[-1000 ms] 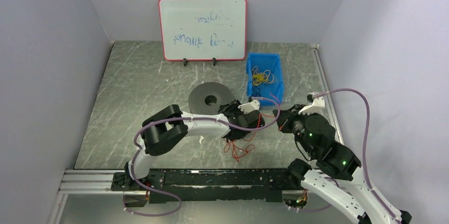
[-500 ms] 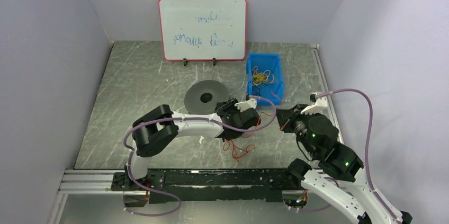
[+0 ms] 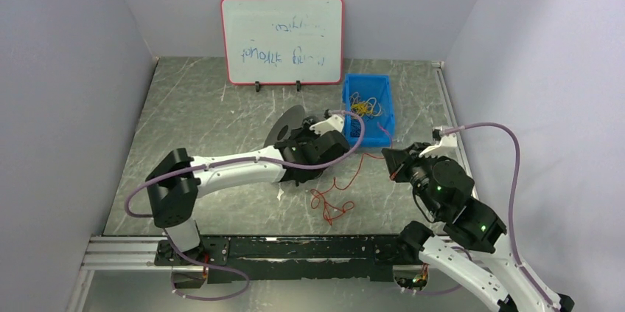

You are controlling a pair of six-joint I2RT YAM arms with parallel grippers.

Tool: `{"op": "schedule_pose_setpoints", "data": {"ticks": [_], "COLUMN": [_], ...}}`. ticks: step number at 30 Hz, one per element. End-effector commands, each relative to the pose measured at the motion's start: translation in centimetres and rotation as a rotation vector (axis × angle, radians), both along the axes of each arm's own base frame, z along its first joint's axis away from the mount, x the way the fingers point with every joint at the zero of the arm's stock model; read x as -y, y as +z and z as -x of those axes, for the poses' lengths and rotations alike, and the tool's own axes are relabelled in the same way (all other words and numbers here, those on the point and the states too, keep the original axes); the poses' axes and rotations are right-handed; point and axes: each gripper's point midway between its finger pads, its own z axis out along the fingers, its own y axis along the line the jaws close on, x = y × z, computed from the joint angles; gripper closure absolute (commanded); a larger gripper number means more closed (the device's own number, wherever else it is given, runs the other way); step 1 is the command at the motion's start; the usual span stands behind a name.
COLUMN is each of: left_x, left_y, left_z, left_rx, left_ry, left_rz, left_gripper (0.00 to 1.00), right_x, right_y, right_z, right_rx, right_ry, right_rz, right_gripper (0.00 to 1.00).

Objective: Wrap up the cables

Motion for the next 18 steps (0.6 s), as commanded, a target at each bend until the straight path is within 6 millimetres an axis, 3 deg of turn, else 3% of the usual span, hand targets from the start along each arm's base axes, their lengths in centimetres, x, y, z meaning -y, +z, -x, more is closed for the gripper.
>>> {"op": "schedule_pose_setpoints", "data": {"ticks": [1, 10, 18], "left_x": [-1.7, -2.9, -4.5], "left_y": [1.9, 4.9, 6.5], "left_z": [0.7, 3.2, 4.1], "left_rx": [-0.031, -0.110, -0.188], "left_ry": [0.014, -0.086, -0.149], "left_rz": [0.064, 0.246, 0.387], "left_gripper": [0.93, 0.93, 0.93], "right_x": [0.0, -2.8, -6.3], "right_y": [3.0, 4.1, 3.4], "right_z": [-0.5, -1.6, -3.1], "right_rx": [0.088, 0.146, 0.157], "right_ry": [0.002, 0.112, 0.259], "right_rz": [-0.005, 0.065, 0.210], "right_gripper": [1.00, 1.00, 1.00]}}
